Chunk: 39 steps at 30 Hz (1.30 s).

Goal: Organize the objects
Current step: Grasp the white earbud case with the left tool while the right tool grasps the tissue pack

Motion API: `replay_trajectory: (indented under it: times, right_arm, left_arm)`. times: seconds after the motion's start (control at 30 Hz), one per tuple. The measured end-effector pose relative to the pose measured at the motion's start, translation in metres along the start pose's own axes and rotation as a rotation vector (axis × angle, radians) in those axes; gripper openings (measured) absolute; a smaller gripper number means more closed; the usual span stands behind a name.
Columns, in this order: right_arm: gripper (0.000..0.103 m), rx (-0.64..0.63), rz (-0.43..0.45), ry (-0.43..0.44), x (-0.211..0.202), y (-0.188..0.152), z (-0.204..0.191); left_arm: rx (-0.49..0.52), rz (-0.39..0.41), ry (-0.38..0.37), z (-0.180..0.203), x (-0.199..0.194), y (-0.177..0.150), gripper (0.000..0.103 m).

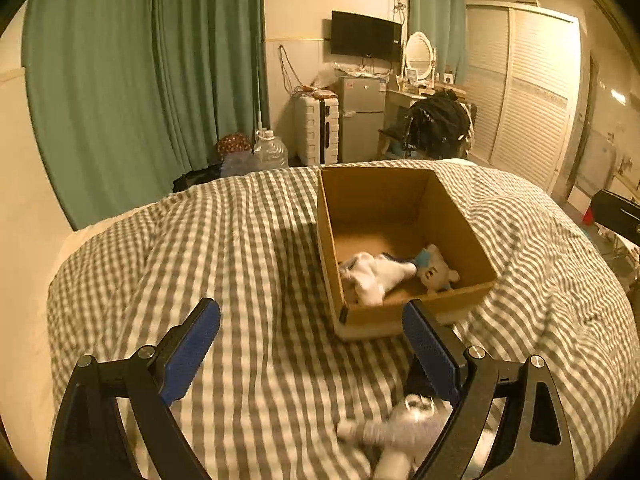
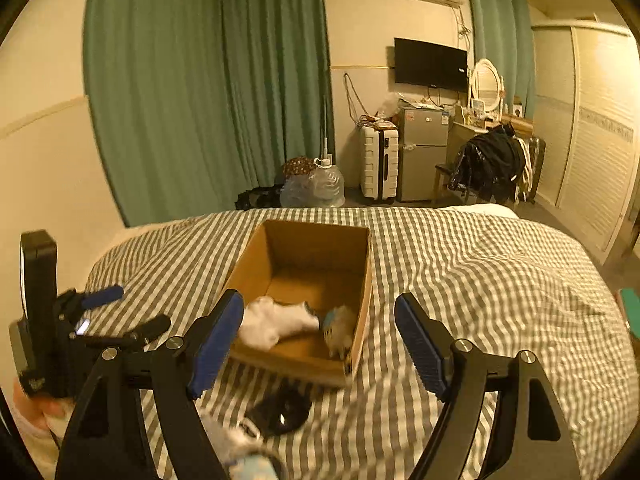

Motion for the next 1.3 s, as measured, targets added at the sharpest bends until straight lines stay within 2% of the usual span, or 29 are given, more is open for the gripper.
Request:
replay_trajectory:
  times: [0.17, 0.4, 0.7, 0.87, 1.0, 1.03, 1.1, 1.17, 1.2, 1.3]
  right_arm:
    - [0.078, -0.039, -0.004, 0.006, -0.038, -0.024, -0.018]
    - [0.078, -0.083, -0.091, -0.001, -0.053, -0.091, -0.031]
    - [0.078, -0.024, -0.225, 0.014, -0.023, -0.166, -0.026]
    - [0.078, -0.025, -0.270, 0.001, 0.000, -0.187, -0.021]
    - [0.078, 0.006, -0.300, 0.002, 0.014, -0.198, -0.014]
    - [0.078, 0.012, -0.307, 0.003, 0.018, -0.200, -0.014]
    - [0.078, 0.021, -0.322, 0.003, 0.024, -0.205, -0.012]
    - [0.078, 0.020, -0.331, 0.002, 0.028, -0.208, -0.012]
    - [0.078, 0.018, -0.333, 0.002, 0.029, -0.209, -0.013]
    - [0.078, 0.011, -0.337, 0.001, 0.030, -0.210, -0.014]
  left_arm:
    - [0.008, 0.000, -0.015, 0.020, -0.036, -0.028, 0.095]
    - [0.044, -0.078, -0.024, 0.049, -0.045, -0.081, 0.095]
    - [0.092, -0.182, -0.049, 0.081, -0.035, -0.150, 0.095]
    - [0.086, -0.247, -0.092, 0.089, -0.020, -0.175, 0.095]
    - [0.132, -0.290, -0.083, 0.099, -0.007, -0.189, 0.094]
    - [0.151, -0.293, -0.085, 0.104, -0.005, -0.191, 0.093]
    - [0.171, -0.294, -0.095, 0.108, -0.003, -0.195, 0.080]
    - [0.186, -0.310, -0.113, 0.112, 0.001, -0.200, 0.049]
    - [0.193, -0.323, -0.137, 0.116, 0.003, -0.202, 0.048]
    - [0.199, -0.321, -0.137, 0.117, 0.002, -0.204, 0.048]
Point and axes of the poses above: each gripper's, at about its wrist camera, not at the fingertips, and x roughly the way its jaws point, z to its right, y to its top, the point moved 7 cm from there along x, roughly the way its jaws point, and after that the axes turned 7 degrees about x, right-handed, at the moved point
